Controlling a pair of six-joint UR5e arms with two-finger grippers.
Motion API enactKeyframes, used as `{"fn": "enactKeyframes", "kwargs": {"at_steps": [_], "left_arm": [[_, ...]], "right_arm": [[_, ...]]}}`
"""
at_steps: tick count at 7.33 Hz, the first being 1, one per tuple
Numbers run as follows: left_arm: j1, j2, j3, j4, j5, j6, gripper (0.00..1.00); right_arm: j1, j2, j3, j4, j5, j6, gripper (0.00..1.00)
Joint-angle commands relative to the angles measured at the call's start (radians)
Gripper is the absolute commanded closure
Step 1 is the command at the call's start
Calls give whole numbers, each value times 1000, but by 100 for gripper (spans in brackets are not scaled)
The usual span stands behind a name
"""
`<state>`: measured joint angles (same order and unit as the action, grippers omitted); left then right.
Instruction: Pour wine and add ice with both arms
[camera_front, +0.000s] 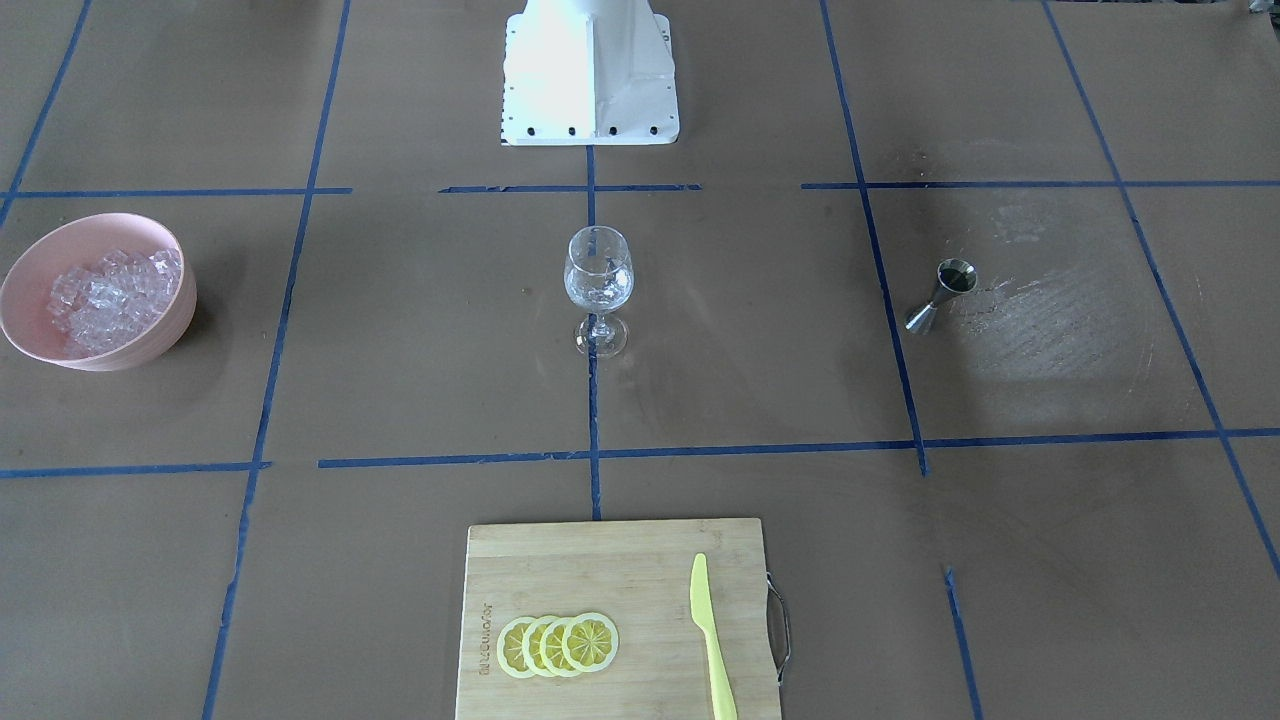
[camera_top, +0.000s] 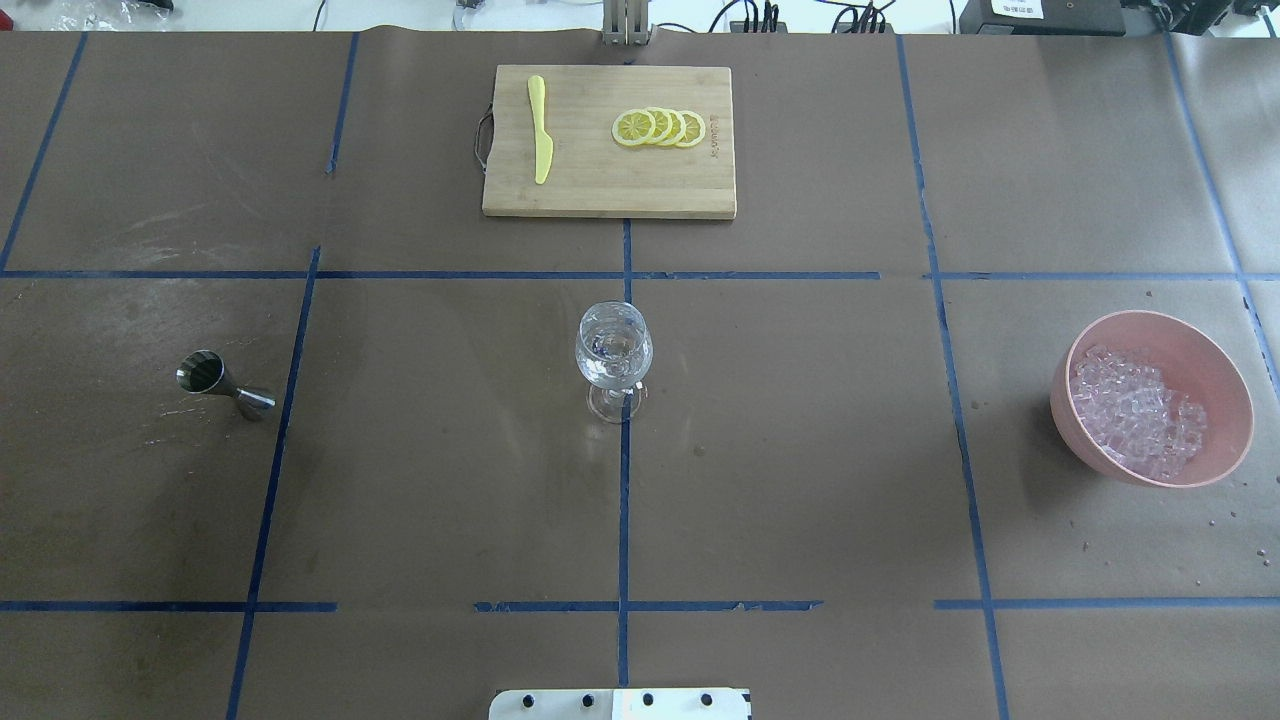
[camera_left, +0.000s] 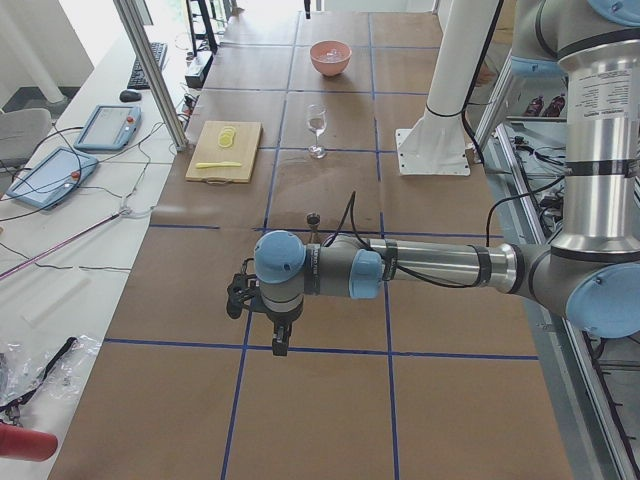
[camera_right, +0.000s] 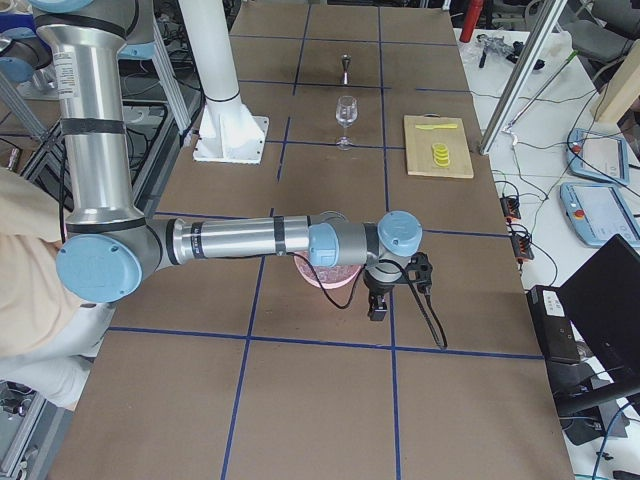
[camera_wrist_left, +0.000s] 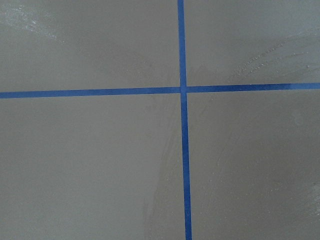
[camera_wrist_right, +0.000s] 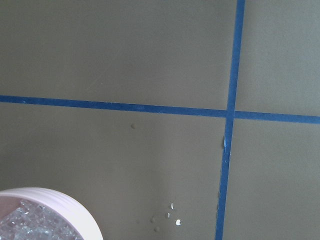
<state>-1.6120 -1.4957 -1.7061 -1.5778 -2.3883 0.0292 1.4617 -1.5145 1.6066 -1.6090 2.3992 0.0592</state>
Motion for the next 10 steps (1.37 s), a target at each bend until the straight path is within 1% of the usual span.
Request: {"fn": "enactKeyframes", "kwargs": {"at_steps": [1,2,3,4,8,9,10], "left_arm": [[1,-17,-30,-5,3,1,0],[6,-17,-46,-8,1,1,0],[11,-17,-29,-10,9,1,0],[15,-17,-53,-7,8,0,0],[17,-14,-58,-7,-2,-12,0],[17,-14,-43,-14,-3,0,0],[17,-11,-58,-17,-3,-2,0]], "right_arm": [[2,-6,3,0,-23,1,0],[2,-3,1,0,-29,-1,0],[2,-1,4,1,-28,-1,0],[2,0,7,1,-26,-1,0],[0,8,15,1,-23,1,0],[0,10,16,3,-22,1,0],[0,8,16,1,-20,1,0]]}}
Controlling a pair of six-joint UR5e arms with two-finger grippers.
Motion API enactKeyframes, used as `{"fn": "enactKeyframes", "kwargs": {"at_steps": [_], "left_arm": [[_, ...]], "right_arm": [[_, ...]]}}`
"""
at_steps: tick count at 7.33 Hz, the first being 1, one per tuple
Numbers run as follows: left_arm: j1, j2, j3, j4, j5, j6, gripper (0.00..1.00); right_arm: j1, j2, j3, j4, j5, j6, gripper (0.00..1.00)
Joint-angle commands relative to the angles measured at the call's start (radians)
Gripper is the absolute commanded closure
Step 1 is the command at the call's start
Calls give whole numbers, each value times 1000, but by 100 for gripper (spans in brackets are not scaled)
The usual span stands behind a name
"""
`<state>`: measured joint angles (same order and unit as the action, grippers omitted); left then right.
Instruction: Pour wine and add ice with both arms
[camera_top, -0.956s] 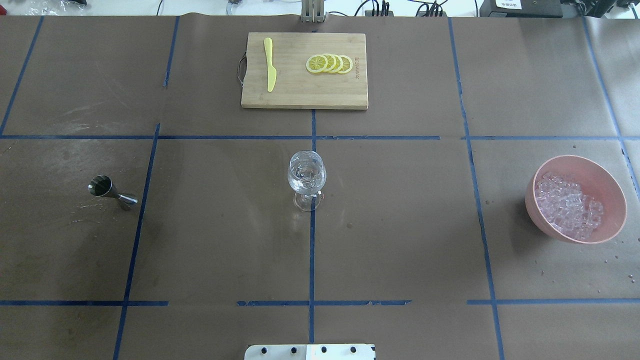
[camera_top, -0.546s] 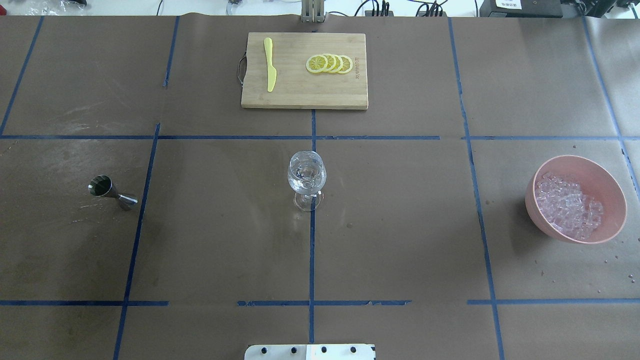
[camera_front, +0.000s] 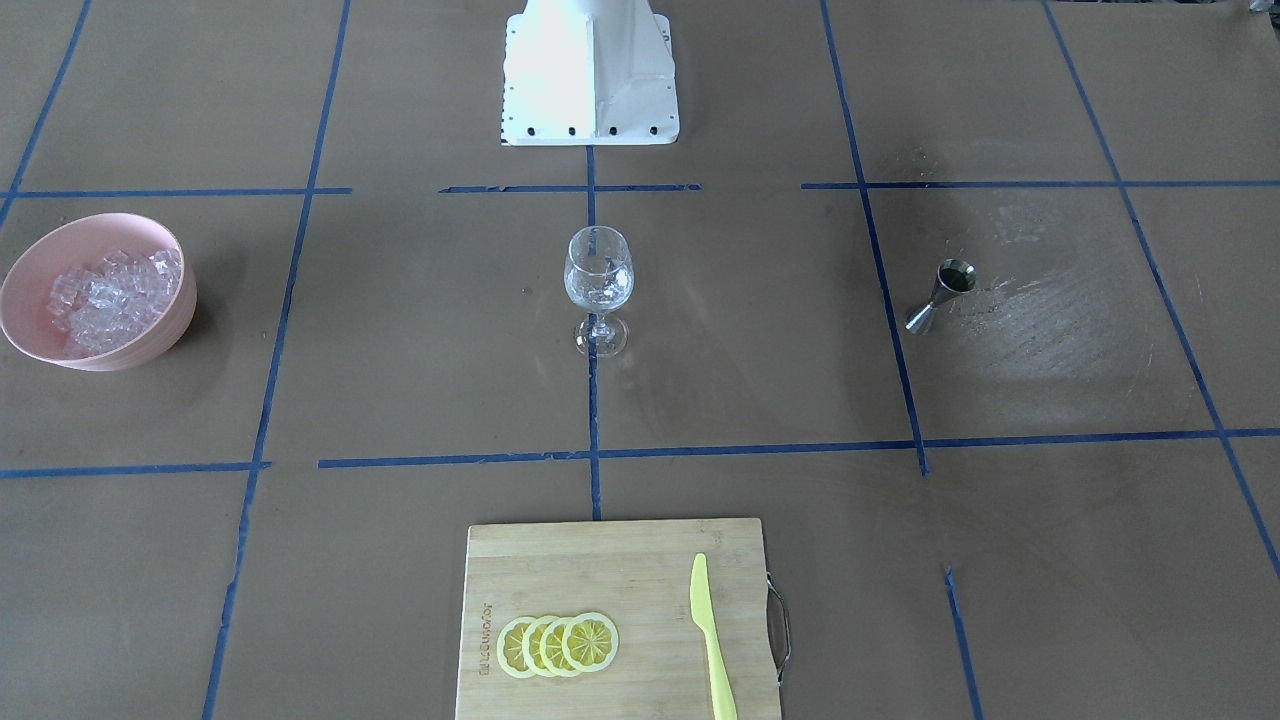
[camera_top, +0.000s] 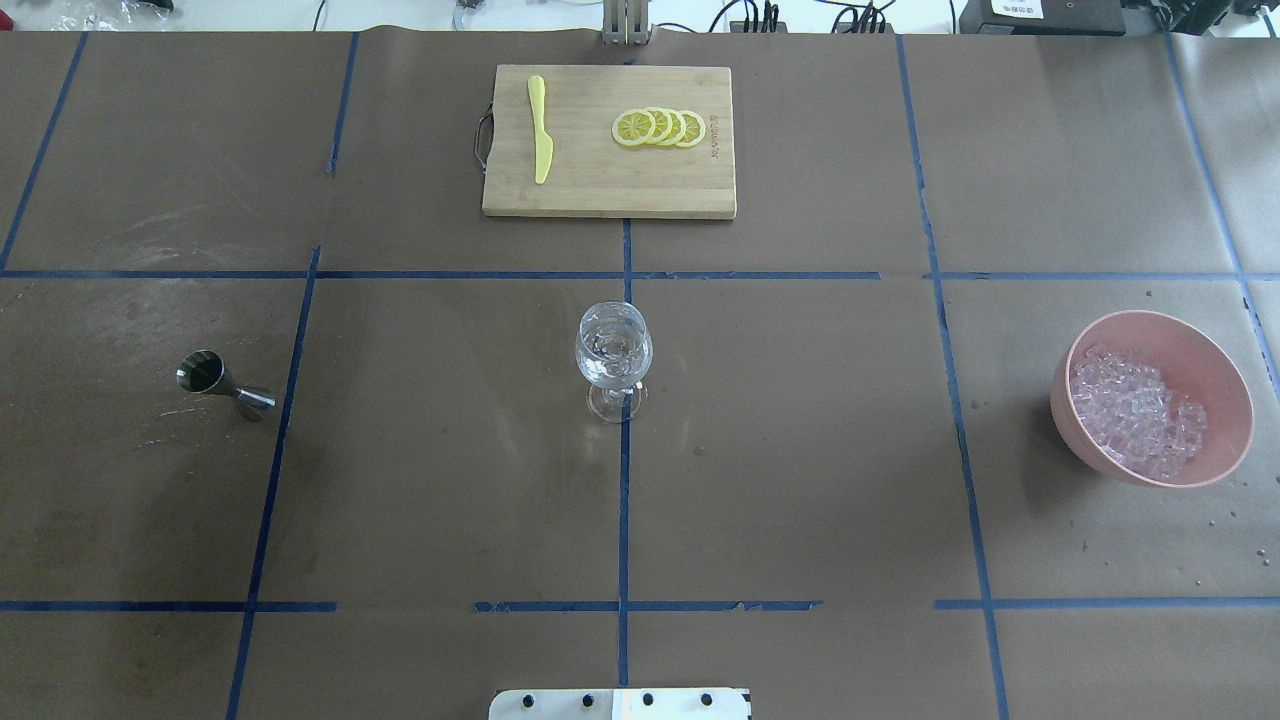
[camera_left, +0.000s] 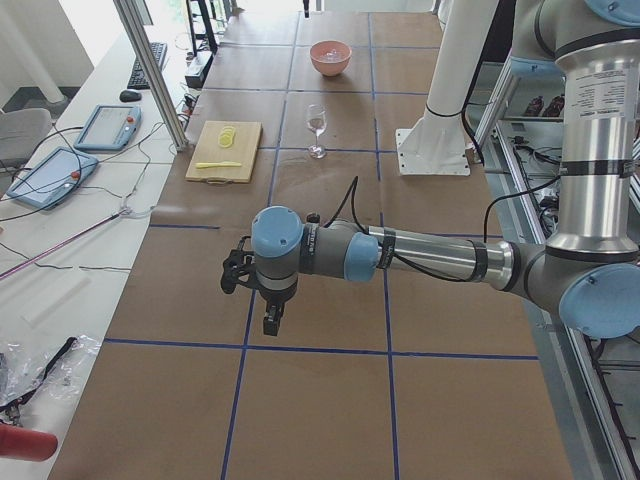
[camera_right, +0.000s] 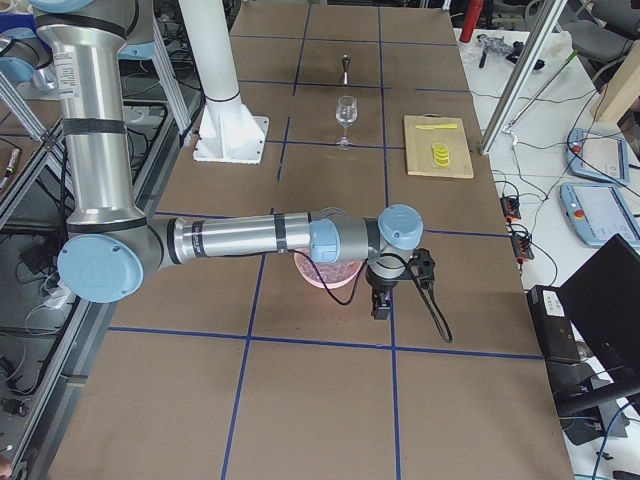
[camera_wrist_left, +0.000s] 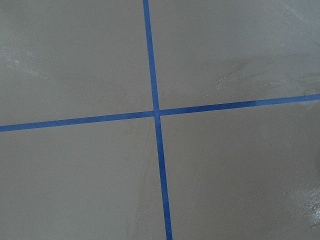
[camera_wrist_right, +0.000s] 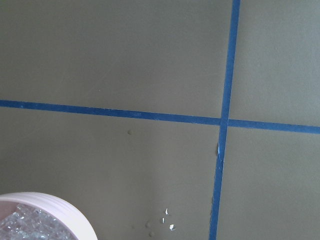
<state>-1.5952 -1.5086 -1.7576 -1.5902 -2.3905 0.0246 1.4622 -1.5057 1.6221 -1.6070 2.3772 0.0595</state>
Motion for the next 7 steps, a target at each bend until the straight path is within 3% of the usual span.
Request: {"fn": "enactKeyframes", "kwargs": {"at_steps": [1,3,6,7], "left_arm": [[-2,8,-8,-16,-34,3,0],[-2,15,-32,-33,-206,3,0],[-6,18,-51,-261,-216,-14,0],[3,12,-42,-346,-216,-132,0]], "right_arm": [[0,-1,-1,-1,2,0,0],[0,2,19,1,4,-1,0],[-6,18,42,1,0,-1,0],[-6,18,39,1,2,0,0]]}}
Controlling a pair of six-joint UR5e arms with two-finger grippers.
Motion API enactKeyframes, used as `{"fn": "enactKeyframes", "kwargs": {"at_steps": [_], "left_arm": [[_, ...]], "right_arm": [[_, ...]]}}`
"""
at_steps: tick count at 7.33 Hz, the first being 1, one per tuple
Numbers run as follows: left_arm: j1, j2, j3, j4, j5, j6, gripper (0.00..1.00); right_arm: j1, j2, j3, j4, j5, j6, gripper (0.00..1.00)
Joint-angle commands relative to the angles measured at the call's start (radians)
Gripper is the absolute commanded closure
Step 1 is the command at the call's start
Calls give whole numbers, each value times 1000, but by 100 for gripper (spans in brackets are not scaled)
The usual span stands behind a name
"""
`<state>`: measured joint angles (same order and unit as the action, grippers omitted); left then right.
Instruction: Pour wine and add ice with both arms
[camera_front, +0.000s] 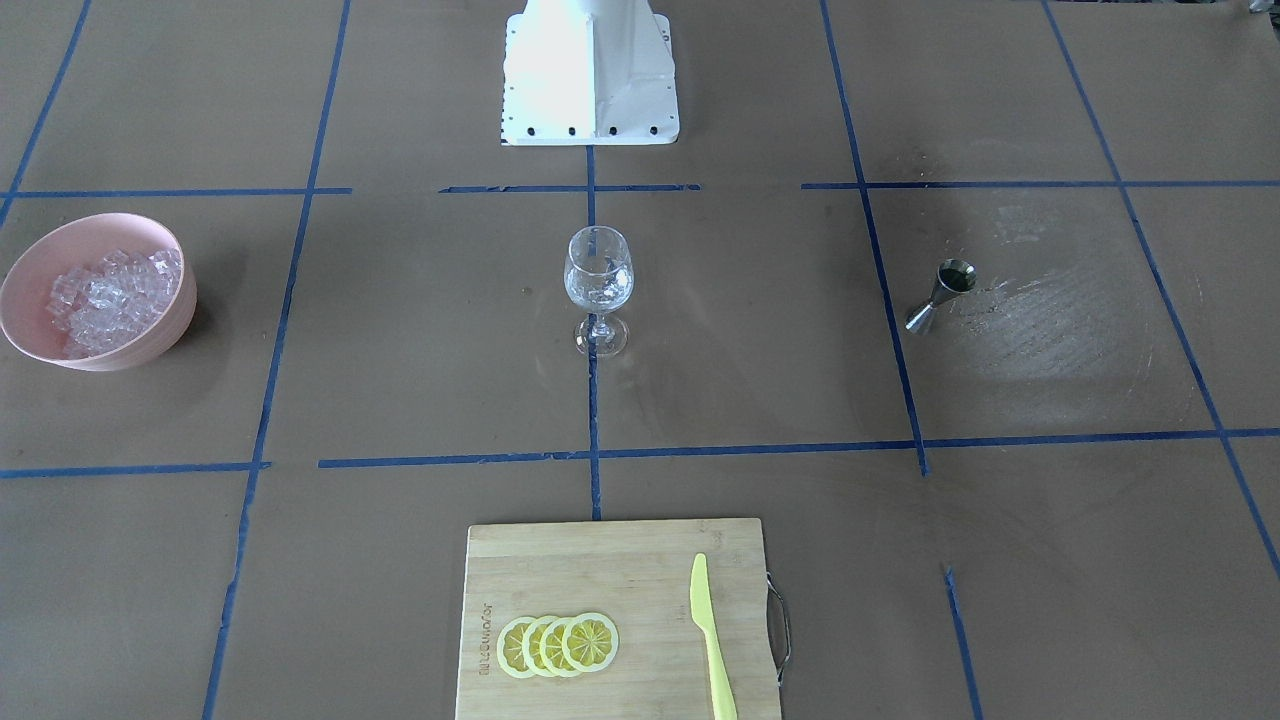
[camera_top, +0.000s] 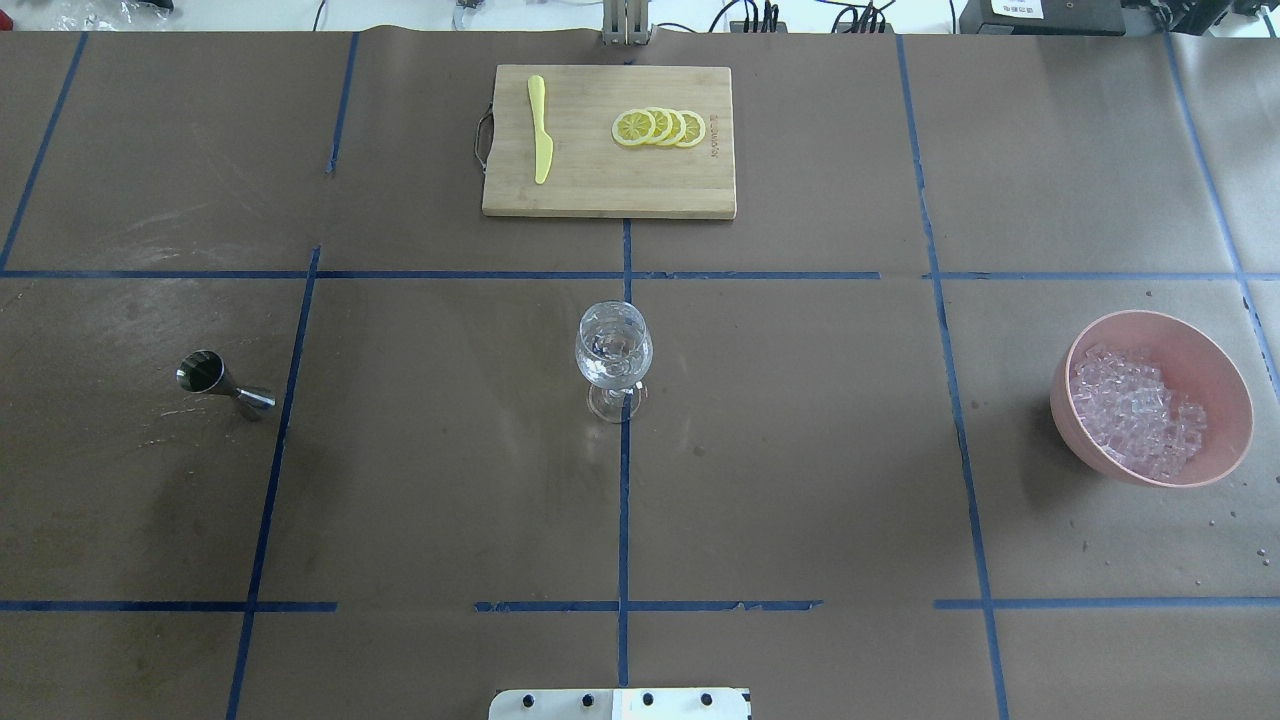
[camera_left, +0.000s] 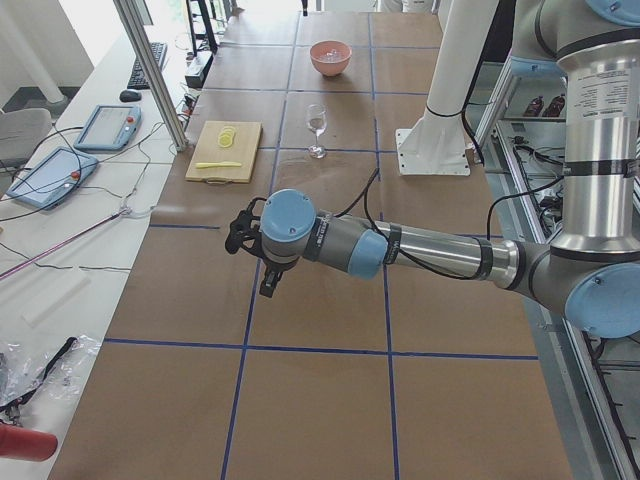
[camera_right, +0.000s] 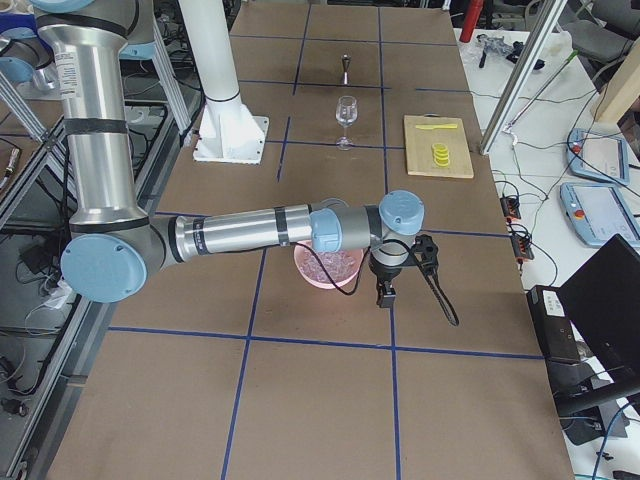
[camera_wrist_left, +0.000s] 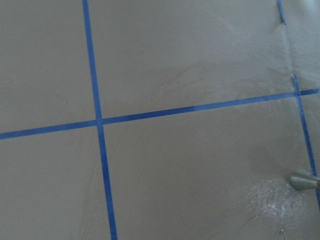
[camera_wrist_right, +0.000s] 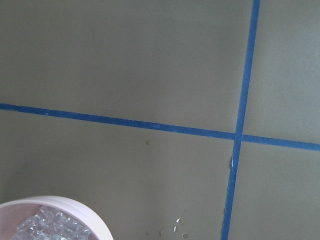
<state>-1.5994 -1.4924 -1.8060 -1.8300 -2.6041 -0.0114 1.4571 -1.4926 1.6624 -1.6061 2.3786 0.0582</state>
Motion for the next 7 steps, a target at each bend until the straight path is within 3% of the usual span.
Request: {"fn": "enactKeyframes", "kwargs": {"at_steps": [1,2,3,6,7], "left_arm": [[30,-5,25,-293,13,-214,0],[76,-5,60,-480,38,-387,0],[178,-3,57,-614,209,-545,0],[457,29,39,-932,499,-905,0],[587,68,10,-987,689,-1005,0]], "right_arm": [[-1,5,-4,0,1,2,0],[-1,6,-6,0,-1,0,0],[-3,9,-10,0,-2,0,0],[-4,12,-9,0,-2,-1,0],[-10,12,-4,2,-2,-1,0]]}}
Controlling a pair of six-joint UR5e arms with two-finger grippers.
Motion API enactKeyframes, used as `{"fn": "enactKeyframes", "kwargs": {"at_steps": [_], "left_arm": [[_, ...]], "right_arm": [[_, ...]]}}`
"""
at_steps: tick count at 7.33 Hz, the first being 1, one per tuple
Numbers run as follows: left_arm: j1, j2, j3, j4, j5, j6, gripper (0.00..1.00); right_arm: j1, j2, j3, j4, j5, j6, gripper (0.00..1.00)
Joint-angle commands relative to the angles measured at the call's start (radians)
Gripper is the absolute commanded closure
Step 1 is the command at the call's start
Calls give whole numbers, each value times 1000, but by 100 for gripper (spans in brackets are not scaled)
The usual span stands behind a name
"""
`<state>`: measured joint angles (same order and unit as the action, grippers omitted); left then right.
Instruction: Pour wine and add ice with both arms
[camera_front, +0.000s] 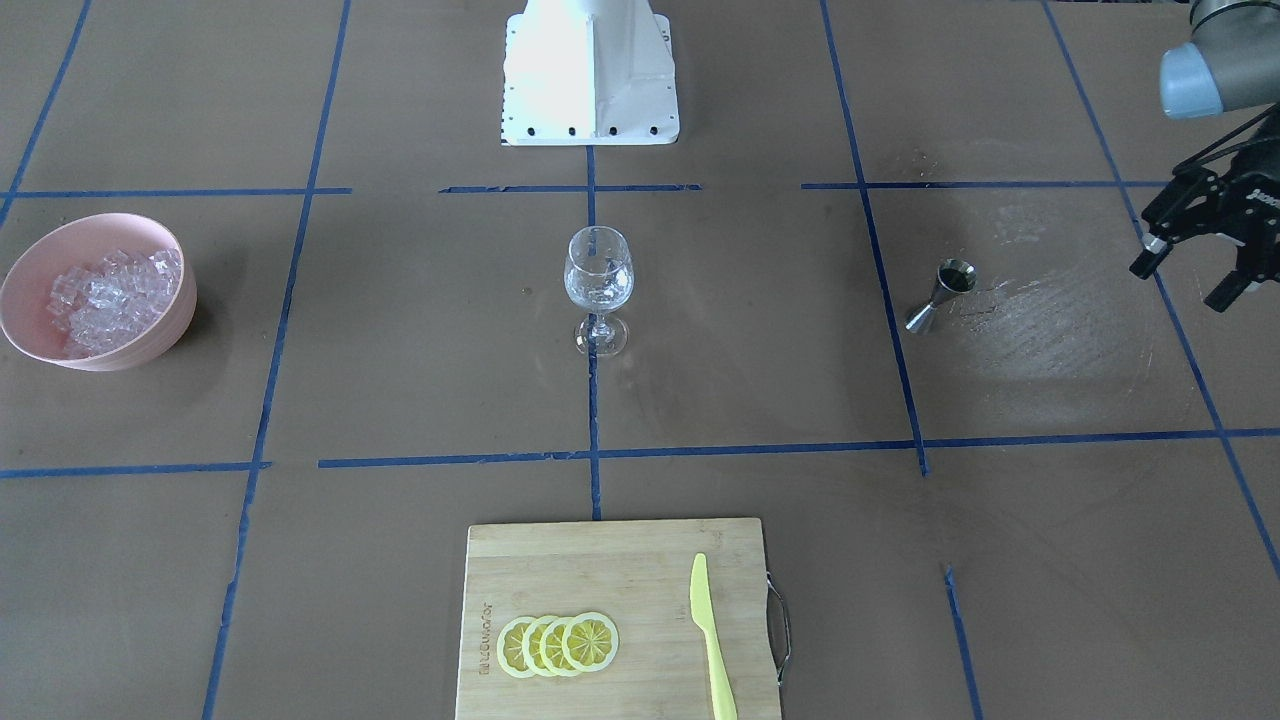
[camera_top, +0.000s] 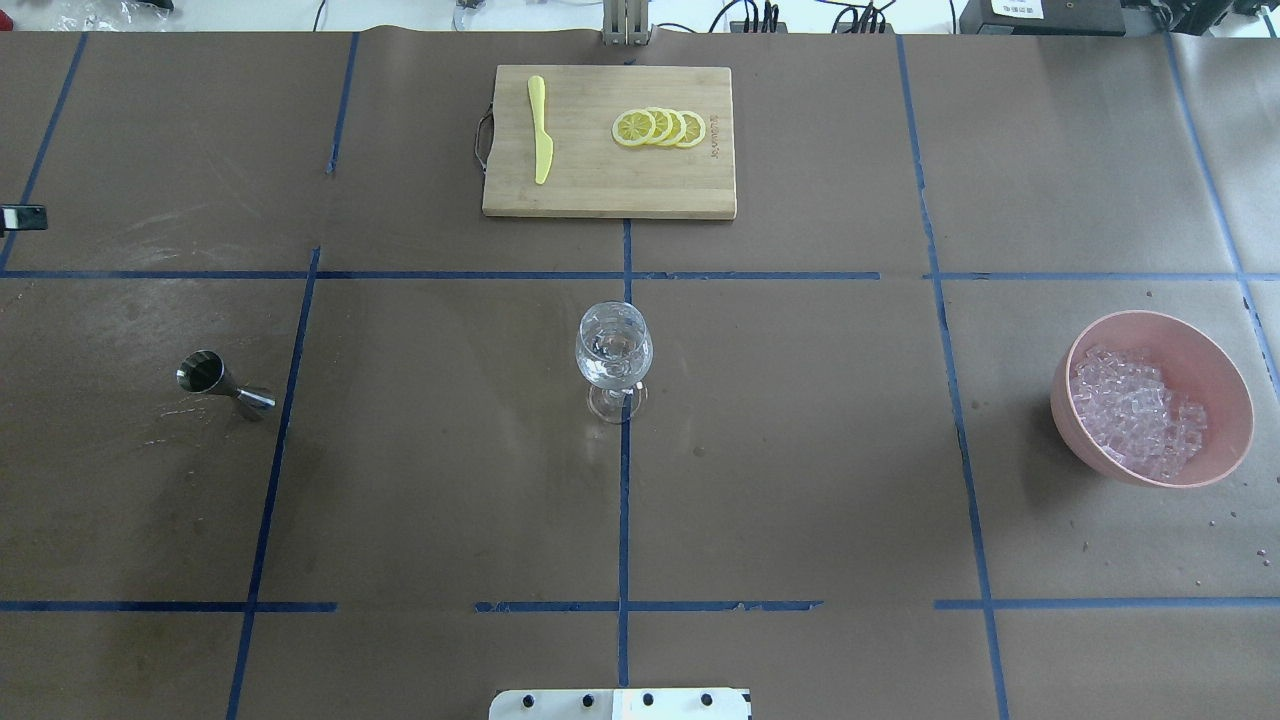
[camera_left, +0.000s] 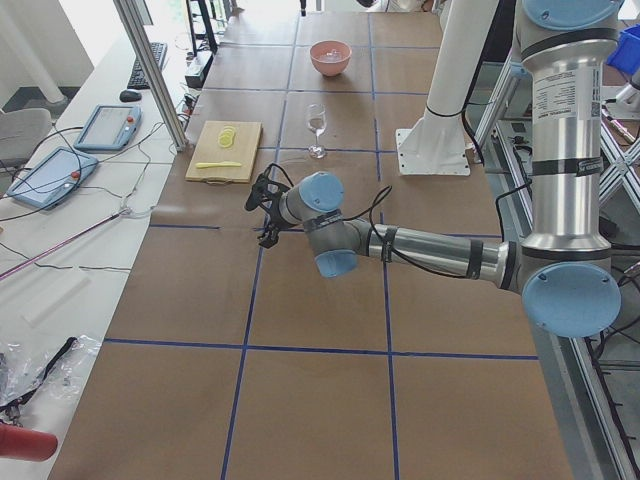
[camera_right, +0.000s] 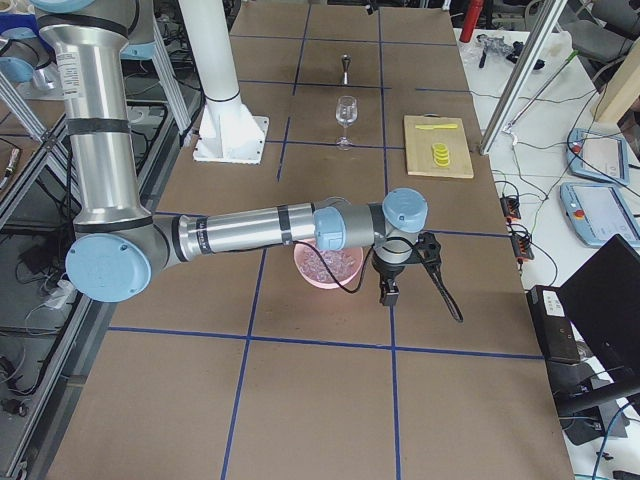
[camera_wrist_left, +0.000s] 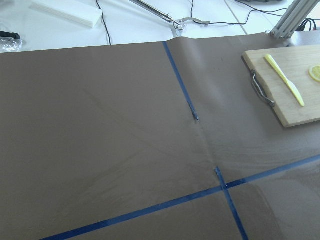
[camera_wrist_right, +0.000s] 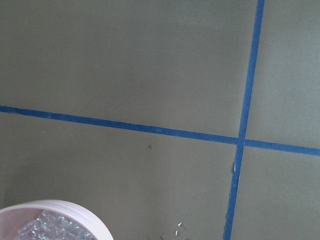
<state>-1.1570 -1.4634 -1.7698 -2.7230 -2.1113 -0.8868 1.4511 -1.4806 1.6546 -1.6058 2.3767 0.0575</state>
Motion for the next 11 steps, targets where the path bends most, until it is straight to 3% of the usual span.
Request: {"fn": "enactKeyframes", "kwargs": {"at_steps": [1,2,3,5,6,9,10,11], "left_arm": [[286,102,-61,-106,423,-136,0],[450,136,-85,-106,653,-167,0],[567,156,-91,-107,815,-179,1],[668,285,-195,-151,913,-167,2],[835,319,-194,-155,1092,-161,2],[1044,330,-191,-150,1336,-178,2],[1091,331,-168,-150,1352,-248,2],[1132,330,-105,-150,1431,-315,2]], "right_arm": [[-12,0,8,1,1,1,0],[-14,-7,-2,68,1,1,0],[-14,-15,-22,139,1,2,0],[-14,-15,-30,153,3,4,0],[-14,-17,-30,153,4,5,0],[-14,-23,-30,155,6,2,0],[-14,-23,-29,155,6,2,0],[-15,-23,-30,155,7,2,0]]}}
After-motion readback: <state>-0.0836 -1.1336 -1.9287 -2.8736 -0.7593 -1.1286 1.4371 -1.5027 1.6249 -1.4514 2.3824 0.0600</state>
